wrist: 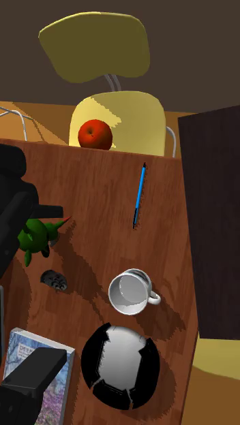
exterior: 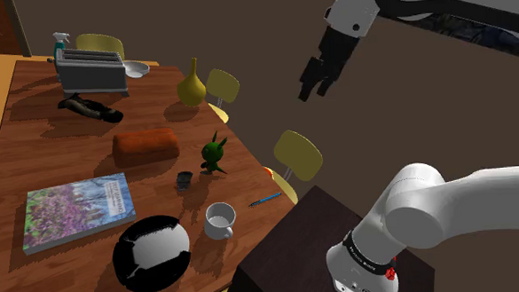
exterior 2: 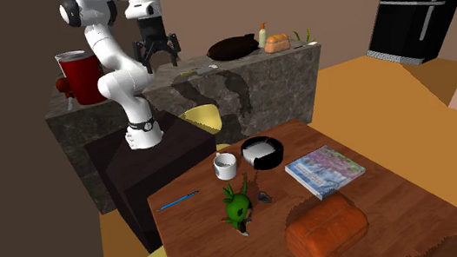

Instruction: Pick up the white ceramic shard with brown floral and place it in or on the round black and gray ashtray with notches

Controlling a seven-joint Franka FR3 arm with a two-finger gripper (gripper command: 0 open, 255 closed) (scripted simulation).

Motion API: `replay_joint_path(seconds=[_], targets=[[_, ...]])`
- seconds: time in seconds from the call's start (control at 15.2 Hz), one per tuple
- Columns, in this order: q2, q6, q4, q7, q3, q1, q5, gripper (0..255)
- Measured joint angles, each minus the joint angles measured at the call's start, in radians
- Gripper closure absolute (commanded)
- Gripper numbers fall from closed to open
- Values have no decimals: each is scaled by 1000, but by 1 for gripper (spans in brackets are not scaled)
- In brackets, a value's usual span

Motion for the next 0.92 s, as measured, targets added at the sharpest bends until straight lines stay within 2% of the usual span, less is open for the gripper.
replay_joint_path(seconds=[0.26,0.92], targets=[[39,67,-34,26,18,2,9,0],[316,364,-82,140,93,8,27,0]])
